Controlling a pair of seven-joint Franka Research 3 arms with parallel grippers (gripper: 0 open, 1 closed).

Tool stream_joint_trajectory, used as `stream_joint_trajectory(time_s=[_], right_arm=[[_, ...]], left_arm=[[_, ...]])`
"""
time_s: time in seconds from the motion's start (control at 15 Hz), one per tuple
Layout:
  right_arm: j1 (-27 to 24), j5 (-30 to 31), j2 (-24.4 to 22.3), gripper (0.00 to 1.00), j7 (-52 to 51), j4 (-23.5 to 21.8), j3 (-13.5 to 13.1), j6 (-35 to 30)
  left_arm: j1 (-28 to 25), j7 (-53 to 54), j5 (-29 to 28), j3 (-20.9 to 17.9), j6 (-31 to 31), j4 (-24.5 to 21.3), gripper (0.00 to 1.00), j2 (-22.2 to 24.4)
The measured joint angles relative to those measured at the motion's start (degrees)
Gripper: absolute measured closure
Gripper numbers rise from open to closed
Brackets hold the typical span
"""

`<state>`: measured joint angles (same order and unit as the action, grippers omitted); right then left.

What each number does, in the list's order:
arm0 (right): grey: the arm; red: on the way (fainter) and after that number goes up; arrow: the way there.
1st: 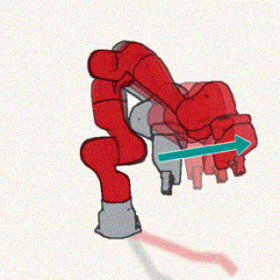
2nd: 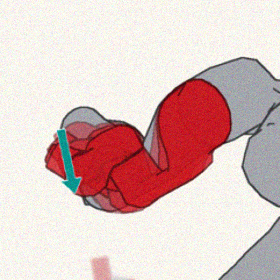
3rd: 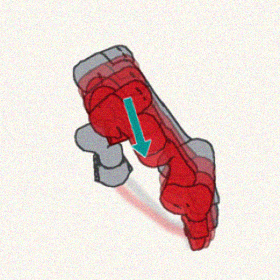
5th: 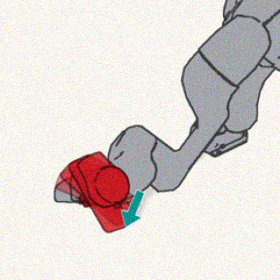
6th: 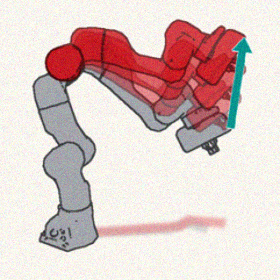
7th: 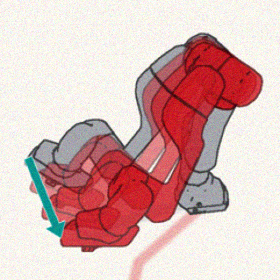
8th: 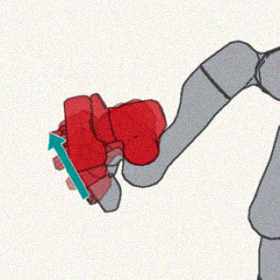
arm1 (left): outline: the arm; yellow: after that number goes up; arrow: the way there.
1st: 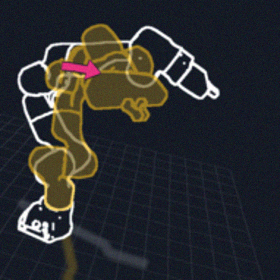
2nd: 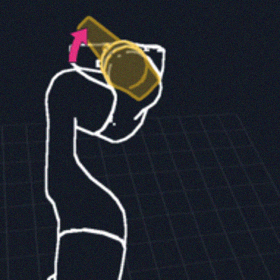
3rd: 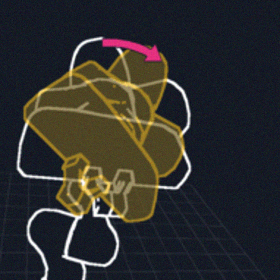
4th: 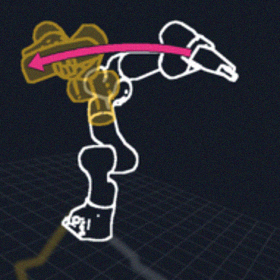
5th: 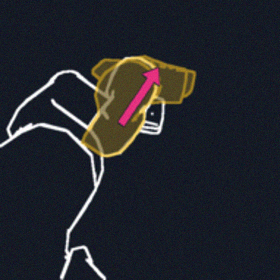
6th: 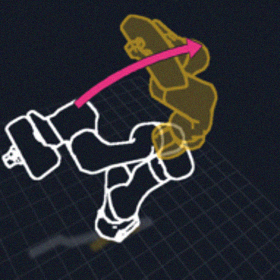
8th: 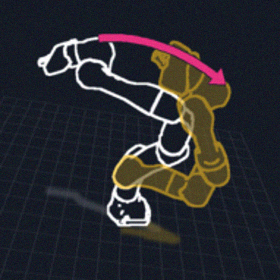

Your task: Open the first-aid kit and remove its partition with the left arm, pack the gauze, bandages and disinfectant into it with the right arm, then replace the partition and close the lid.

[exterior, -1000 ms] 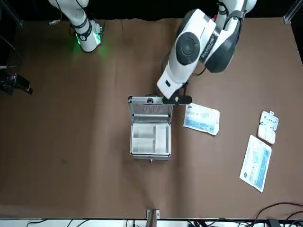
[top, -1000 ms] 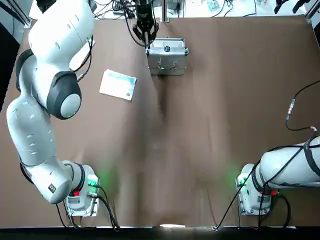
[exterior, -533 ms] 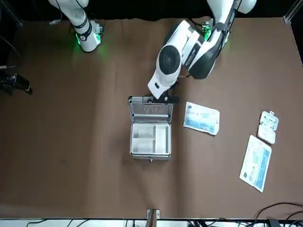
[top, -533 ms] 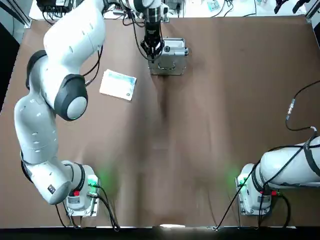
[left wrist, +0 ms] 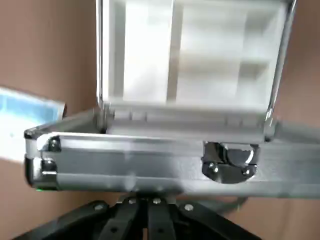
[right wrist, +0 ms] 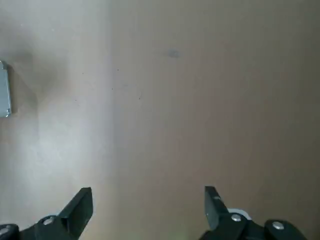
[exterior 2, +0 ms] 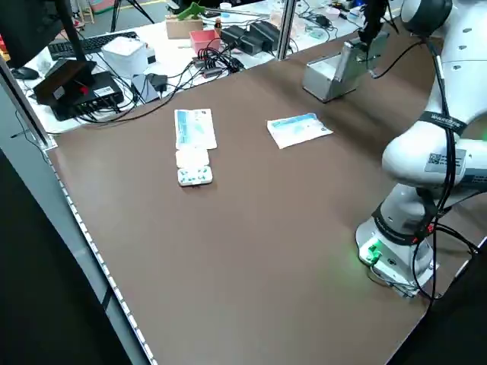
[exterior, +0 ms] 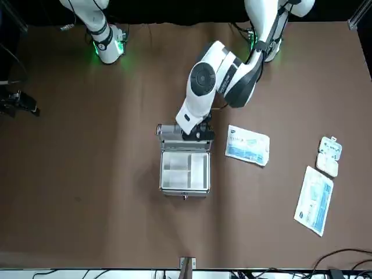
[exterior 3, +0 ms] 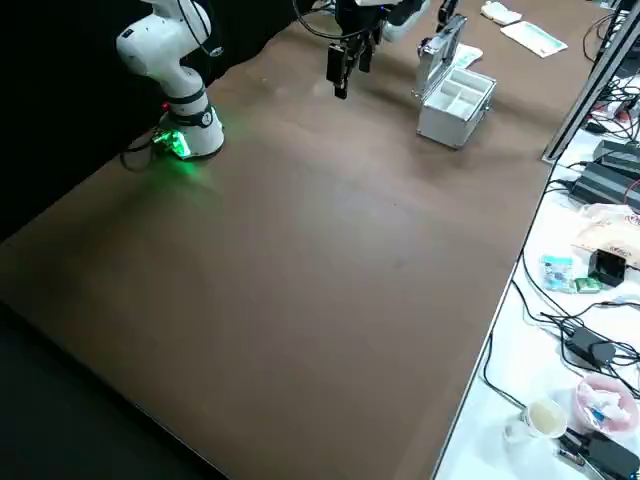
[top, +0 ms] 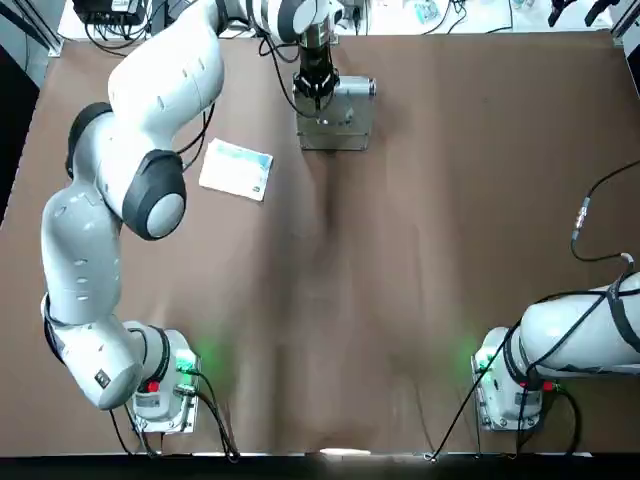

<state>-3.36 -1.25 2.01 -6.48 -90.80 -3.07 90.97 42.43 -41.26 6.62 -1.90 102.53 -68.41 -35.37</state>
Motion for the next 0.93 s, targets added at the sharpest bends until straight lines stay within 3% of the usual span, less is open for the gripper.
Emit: stream_joint_trajectory(time_s=[0.27,0.67,0.93], right_arm=[[0.01,-0.01,0.00,0.01,0.00,0.00,0.01,0.02],[0.08,-0.05,0.00,0.01,0.00,0.00,0.09,0.03],[0.07,-0.05,0.00,0.01,0.00,0.00,0.07,0.05]], left_arm=[[-0.51,-1.70,-1.55,-1.88,12.29,0.01,0.99,-1.86],[-0.72,-1.63,-1.60,-3.43,13.59,0.80,0.97,-1.84],[-2.19,0.07,-1.98,-3.69,13.46,0.91,0.59,-0.33]])
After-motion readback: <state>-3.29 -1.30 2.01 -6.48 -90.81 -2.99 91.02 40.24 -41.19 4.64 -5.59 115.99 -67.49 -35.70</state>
